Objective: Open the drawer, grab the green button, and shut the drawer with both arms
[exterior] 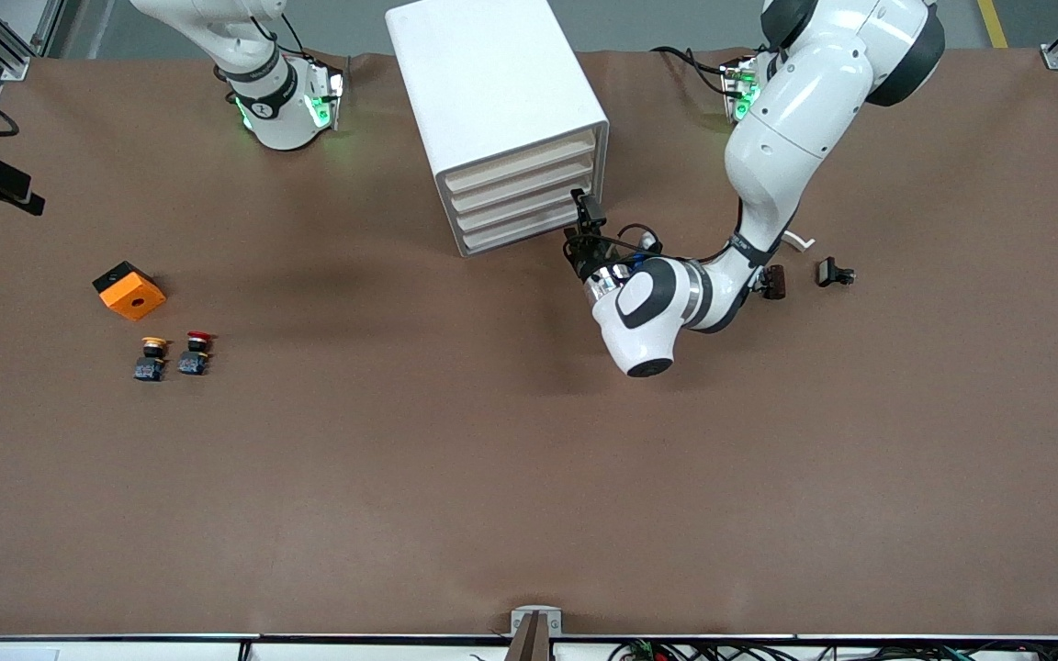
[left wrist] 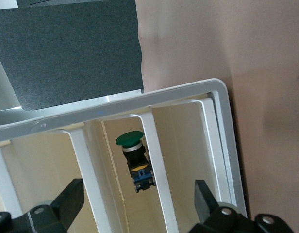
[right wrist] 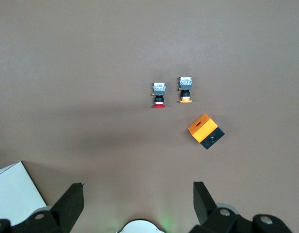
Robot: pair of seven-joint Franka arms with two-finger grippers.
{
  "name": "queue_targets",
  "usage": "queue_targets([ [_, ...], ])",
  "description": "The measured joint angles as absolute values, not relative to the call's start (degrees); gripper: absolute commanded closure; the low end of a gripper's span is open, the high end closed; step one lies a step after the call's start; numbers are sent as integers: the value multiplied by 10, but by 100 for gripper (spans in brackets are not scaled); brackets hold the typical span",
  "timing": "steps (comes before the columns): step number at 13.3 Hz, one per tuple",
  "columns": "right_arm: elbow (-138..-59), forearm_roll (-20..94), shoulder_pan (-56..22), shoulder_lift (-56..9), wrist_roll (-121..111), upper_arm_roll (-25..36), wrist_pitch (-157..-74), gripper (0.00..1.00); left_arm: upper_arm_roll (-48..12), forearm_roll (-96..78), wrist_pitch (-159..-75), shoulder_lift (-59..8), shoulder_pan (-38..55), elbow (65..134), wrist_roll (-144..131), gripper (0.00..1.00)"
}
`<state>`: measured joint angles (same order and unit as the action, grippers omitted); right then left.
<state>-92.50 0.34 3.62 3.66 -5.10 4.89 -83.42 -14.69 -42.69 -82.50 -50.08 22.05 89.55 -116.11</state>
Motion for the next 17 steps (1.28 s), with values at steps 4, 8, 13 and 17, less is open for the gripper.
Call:
queue_targets([
  [4, -924, 3, 37, 27, -51, 49, -848, 0, -147, -427, -825, -513, 228, 895, -1163, 0],
  [8, -919, 2, 39, 6, -51, 49, -854, 0, -147, -427, -825, -520, 228, 895, -1164, 31],
  [13, -907, 2, 48, -24, -51, 50, -854, 0, -147, -427, -823, -521, 236, 896, -1169, 38],
  [17, -904, 2, 52, -29, -51, 50, -860, 0, -147, -427, -821, -525, 242, 904, -1169, 38],
])
